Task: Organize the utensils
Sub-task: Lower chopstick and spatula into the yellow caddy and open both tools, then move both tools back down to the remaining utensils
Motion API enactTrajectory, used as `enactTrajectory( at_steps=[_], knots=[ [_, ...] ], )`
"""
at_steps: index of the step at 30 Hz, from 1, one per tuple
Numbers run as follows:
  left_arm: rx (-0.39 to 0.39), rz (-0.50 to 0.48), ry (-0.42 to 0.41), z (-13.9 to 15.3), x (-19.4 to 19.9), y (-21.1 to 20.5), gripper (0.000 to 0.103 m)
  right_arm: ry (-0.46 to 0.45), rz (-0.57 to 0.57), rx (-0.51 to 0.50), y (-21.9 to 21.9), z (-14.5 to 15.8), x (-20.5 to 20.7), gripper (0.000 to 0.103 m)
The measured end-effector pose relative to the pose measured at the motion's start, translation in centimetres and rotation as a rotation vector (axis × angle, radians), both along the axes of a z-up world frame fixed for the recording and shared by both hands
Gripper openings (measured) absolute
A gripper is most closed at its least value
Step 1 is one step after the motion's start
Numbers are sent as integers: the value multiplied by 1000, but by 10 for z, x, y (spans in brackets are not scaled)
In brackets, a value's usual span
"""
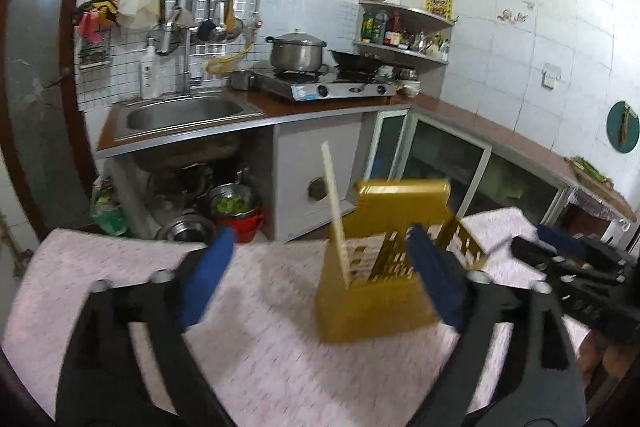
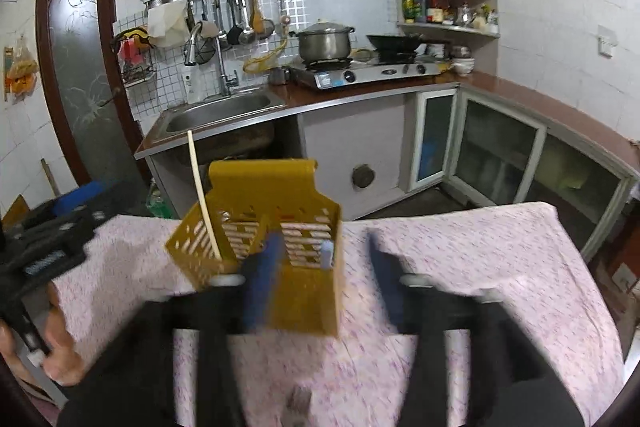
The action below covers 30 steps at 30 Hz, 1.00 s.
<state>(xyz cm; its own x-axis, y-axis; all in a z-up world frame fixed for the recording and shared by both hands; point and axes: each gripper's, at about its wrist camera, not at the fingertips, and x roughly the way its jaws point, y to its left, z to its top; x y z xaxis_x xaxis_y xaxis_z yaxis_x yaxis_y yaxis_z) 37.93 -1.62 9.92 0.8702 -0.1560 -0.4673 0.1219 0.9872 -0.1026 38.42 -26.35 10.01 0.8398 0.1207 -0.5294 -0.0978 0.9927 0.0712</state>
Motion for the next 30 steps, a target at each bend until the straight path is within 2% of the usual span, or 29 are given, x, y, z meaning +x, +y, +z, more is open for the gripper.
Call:
enactTrajectory(
  at_steps=[5,9,15,20,23,25,26,27,30],
  knots=[
    [24,15,102,-19,-43,23,98,100,-67,-26,-14,-22,-47,57],
    [50,23,229,-49,-78,35,98,165,-100,-30,-22,-46,-81,57],
    [14,30,374,-90,-114,42,98,243,-88,-28,-21,-82,-119,57],
    [15,41,455,-116,-127,37,97,294,-76,-23,-15,-106,-135,57],
    [23,40,485,-127,-135,33,89,312,-72,-33,-12,-115,-142,57],
    [28,48,494,-129,-137,32,79,318,-68,-27,-11,-119,-145,56],
    [23,46,503,-130,-136,32,70,324,-65,-27,-11,-121,-146,53],
    [14,40,511,-131,-136,33,61,330,-62,-28,-10,-122,-148,46],
    [11,19,530,-135,-136,29,48,354,-44,-14,-7,-128,-149,40]
  ],
)
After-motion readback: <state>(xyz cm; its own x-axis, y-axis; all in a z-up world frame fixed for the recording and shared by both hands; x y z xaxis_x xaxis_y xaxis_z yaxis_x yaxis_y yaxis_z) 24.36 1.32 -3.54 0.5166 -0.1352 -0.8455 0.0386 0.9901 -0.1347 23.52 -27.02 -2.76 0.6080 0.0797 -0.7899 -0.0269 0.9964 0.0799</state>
